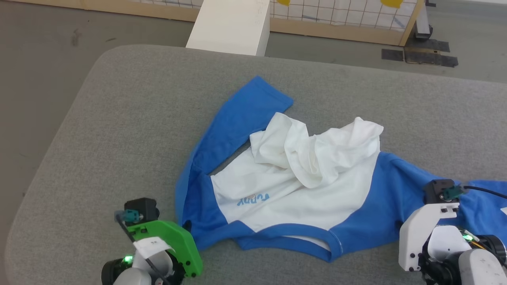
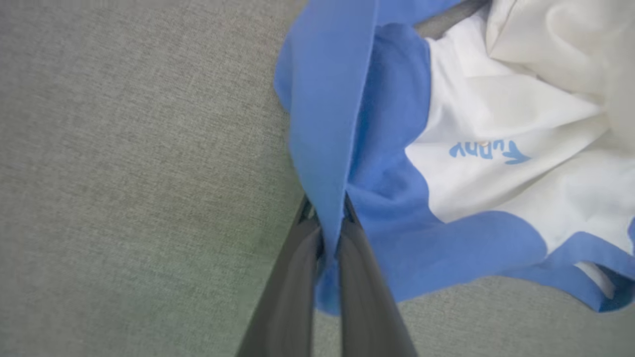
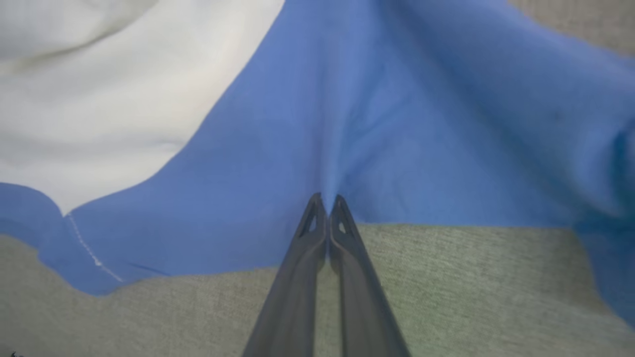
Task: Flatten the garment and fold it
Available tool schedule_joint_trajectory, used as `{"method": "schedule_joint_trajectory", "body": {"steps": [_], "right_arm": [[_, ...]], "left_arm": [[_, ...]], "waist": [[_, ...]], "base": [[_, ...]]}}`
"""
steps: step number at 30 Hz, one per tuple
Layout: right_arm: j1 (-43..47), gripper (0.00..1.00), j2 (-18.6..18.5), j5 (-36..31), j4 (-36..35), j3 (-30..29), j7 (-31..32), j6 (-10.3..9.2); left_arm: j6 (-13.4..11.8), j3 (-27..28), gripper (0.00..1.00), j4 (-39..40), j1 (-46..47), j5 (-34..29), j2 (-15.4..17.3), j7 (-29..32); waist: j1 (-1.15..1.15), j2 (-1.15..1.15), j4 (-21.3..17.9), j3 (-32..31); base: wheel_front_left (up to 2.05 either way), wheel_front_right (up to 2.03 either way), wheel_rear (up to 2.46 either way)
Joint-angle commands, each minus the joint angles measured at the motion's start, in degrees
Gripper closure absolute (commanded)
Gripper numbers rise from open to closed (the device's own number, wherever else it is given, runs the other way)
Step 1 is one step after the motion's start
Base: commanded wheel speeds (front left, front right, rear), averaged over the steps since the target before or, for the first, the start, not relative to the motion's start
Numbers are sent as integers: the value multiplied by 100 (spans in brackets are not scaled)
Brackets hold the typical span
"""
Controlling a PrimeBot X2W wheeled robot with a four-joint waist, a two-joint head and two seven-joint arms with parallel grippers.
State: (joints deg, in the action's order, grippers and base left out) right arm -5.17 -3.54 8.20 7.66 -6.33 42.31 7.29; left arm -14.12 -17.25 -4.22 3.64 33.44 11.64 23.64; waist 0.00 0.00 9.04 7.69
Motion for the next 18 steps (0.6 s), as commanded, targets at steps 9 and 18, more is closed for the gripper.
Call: {"method": "schedule_joint_trajectory", "body": {"steps": [9,18], "right_arm": [[-81,100,0,797,-623,-365,-350,20],[-1406,100,-543,1319,-1415,-434,-63,20]], "left_arm": [[516,532,100,796,405,974,-379,-398],[803,752,100,1092,2176,1266,-283,-116]], "waist": [[0,0,-12,-340],[0,0,-248,-455]], "base": [[0,0,0],[0,0,0]]}}
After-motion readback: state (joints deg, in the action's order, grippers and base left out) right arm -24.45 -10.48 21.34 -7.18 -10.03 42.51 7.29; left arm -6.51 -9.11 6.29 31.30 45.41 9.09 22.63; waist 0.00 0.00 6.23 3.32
